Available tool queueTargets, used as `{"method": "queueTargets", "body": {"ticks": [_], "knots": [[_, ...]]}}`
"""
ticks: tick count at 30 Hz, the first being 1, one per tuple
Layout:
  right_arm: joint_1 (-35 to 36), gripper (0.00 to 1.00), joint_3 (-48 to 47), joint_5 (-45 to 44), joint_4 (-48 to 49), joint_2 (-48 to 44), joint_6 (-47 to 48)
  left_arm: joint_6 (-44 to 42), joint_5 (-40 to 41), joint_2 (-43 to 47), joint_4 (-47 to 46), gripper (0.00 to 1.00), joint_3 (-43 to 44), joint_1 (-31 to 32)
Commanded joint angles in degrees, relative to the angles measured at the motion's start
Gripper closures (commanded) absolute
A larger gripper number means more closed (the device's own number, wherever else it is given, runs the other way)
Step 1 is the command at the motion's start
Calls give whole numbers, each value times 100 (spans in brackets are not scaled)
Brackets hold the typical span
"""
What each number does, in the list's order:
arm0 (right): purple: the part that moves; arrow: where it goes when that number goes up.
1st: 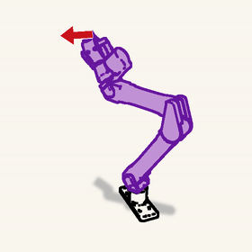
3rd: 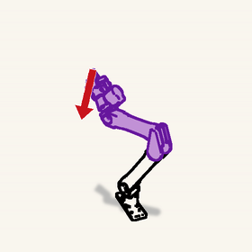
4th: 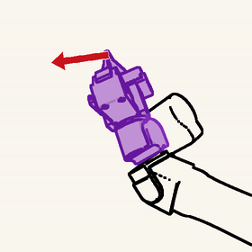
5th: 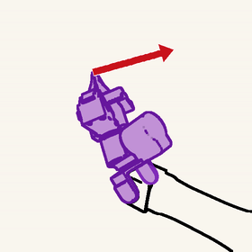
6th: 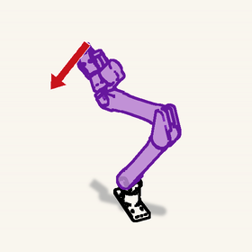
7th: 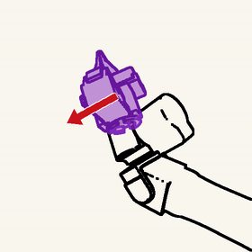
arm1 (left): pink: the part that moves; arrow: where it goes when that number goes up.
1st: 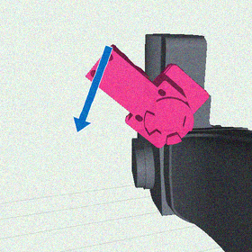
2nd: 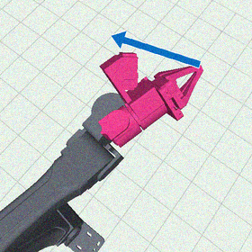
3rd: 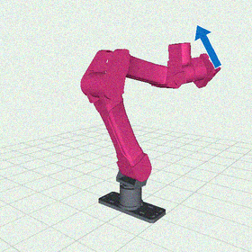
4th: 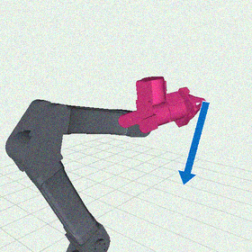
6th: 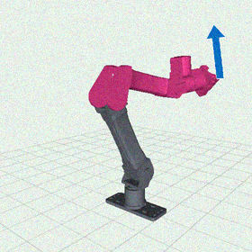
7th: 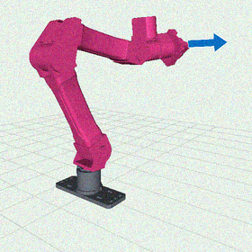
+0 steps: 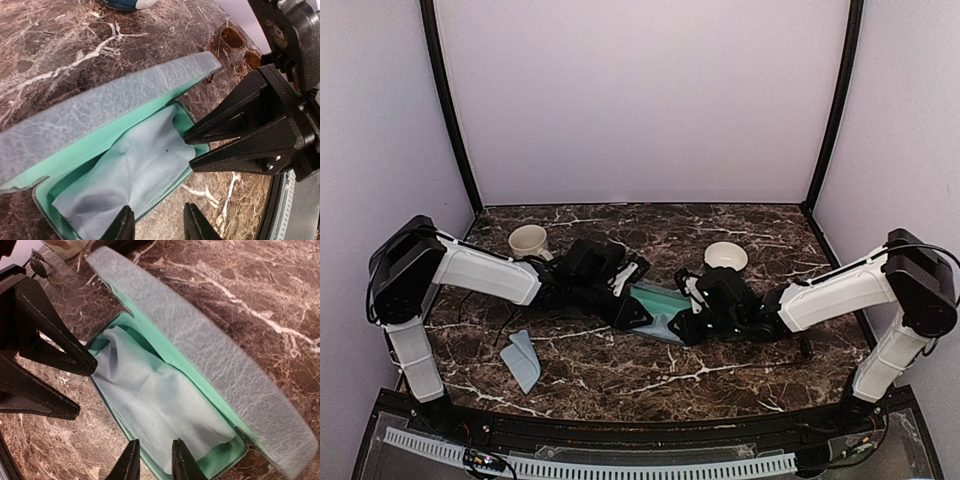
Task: Organize the sunglasses
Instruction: Smooth out the folded cleaning cloth near the sunglasses case.
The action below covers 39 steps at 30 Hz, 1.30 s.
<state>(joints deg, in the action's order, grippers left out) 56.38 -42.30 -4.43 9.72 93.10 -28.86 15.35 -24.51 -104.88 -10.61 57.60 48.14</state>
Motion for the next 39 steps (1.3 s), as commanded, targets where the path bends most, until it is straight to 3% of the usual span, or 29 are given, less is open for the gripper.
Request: {"method": "queueTargets", "body": {"ticks": [1,19,39], "knots": [[12,77,-141,91,208,266,-202,130,-195,-263,-222,66,198,98],[-179,79,-297,58,132,615,-278,-146,328,-695,123,66,548,99],[-257,83,-433,-278,-471,715,-497,-683,1067,-560,888,65,626,99]]}}
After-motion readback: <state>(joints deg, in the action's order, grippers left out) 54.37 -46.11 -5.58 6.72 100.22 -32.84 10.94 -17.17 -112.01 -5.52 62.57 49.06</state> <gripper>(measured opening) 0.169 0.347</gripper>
